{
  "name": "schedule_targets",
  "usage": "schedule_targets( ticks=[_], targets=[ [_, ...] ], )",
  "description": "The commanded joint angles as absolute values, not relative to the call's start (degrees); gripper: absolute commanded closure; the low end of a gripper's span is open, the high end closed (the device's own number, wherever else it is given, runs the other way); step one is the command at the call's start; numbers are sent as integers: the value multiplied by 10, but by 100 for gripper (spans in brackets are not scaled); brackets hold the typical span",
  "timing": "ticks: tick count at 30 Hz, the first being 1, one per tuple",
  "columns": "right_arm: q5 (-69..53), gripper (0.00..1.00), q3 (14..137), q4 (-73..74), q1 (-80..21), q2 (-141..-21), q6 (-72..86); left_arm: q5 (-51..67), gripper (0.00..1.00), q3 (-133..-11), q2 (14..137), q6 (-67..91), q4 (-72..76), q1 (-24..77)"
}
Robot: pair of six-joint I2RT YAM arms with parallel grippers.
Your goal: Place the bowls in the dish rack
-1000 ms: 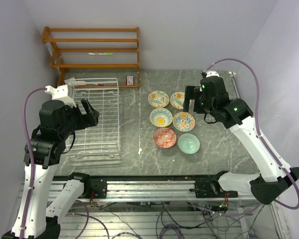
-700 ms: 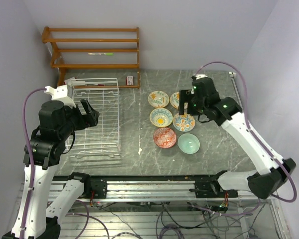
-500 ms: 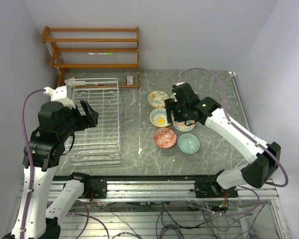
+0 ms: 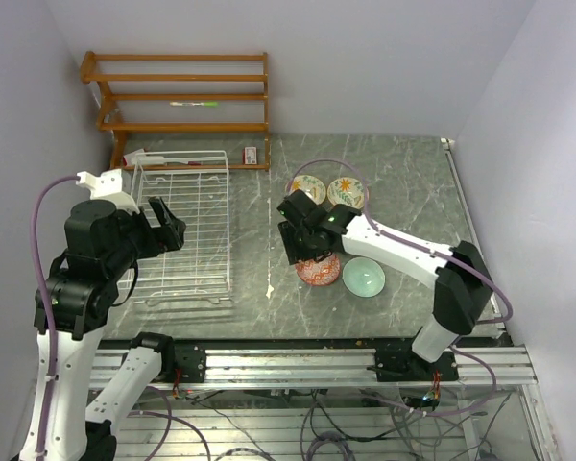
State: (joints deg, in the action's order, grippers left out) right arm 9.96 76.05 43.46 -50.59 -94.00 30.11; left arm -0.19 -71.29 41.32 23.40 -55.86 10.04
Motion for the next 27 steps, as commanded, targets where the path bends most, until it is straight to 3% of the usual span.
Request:
schedule_targets(
  ticks=[1,3,4,5,9,10,12,13,14,18,20,22,27],
  targets=[
    [116,49,760,420,-511,-970,326,17,0,-737,418,247,-582,105],
    [124,49,759,421,-511,-980,333,42,43,-737,422,255,-584,105],
    [126,49,757,420,-511,-985,337,48,58,-737,423,260,-584,105],
    [127,49,756,420,-511,-988,339,53,66,-736,424,264,-586,105],
    [128,49,745,412,-511,-997,346,57,82,-732,423,265,-588,105],
    [129,49,743,411,-511,-1000,346,55,91,-733,423,263,-590,105],
    [128,49,740,407,-511,-1007,346,53,93,-735,425,261,-595,105],
    [126,49,739,405,-511,-1010,346,51,92,-735,426,259,-597,105],
    [123,49,739,401,-511,-1014,345,49,83,-735,427,257,-598,105],
    [119,49,740,393,-511,-1028,347,48,27,-736,429,252,-599,105],
    [124,50,743,393,-511,-1036,348,46,10,-738,430,253,-601,105],
    [129,56,747,394,-512,-1044,347,43,4,-739,430,253,-603,105],
    [142,71,751,397,-520,-1058,347,34,4,-742,424,252,-613,105]
  ],
)
